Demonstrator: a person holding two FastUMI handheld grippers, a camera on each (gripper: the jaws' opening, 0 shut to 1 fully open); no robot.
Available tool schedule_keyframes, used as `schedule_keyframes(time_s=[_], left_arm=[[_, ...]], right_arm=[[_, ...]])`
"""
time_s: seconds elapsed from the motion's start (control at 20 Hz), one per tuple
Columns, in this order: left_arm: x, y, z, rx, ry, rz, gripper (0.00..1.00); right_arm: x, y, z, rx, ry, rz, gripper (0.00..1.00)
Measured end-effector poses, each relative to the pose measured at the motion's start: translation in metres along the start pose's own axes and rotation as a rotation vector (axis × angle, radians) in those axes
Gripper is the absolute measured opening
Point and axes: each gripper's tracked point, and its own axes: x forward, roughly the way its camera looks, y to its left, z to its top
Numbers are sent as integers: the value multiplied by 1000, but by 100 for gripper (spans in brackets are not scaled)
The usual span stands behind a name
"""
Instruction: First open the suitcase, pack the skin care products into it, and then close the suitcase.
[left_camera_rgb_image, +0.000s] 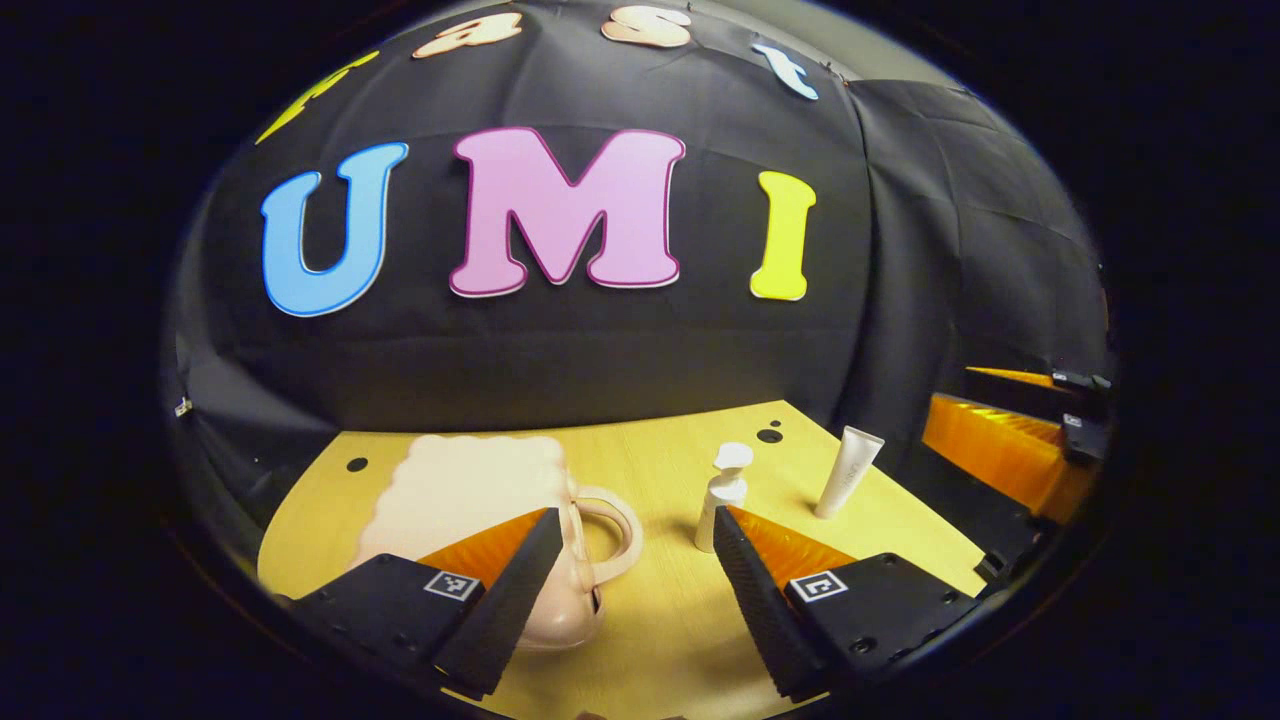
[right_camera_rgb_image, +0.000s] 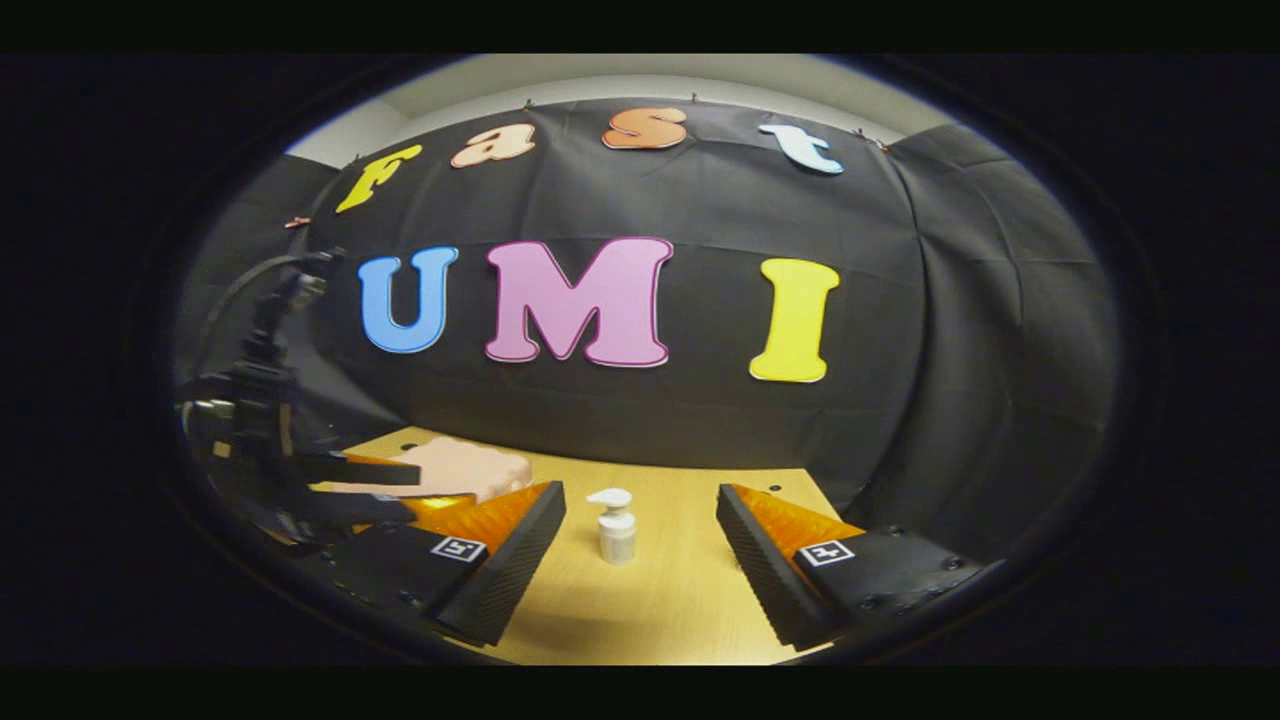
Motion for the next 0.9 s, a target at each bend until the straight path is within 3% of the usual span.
schedule_keyframes(time_s=[0.3,0.55,0.65,0.85,0.9], left_arm=[[94,-15,-45,-59,167,-29,97],[135,-2,-75,-48,248,76,97],[150,-5,-79,-8,265,103,90],[169,8,-101,-7,321,205,93],[172,13,-103,-6,323,226,87]], right_arm=[[-2,-30,-41,-6,98,-47,97],[-6,-15,-68,16,176,-2,97],[-6,-5,-74,4,189,30,97],[-12,4,-86,0,219,76,97],[-12,2,-88,5,223,75,97]])
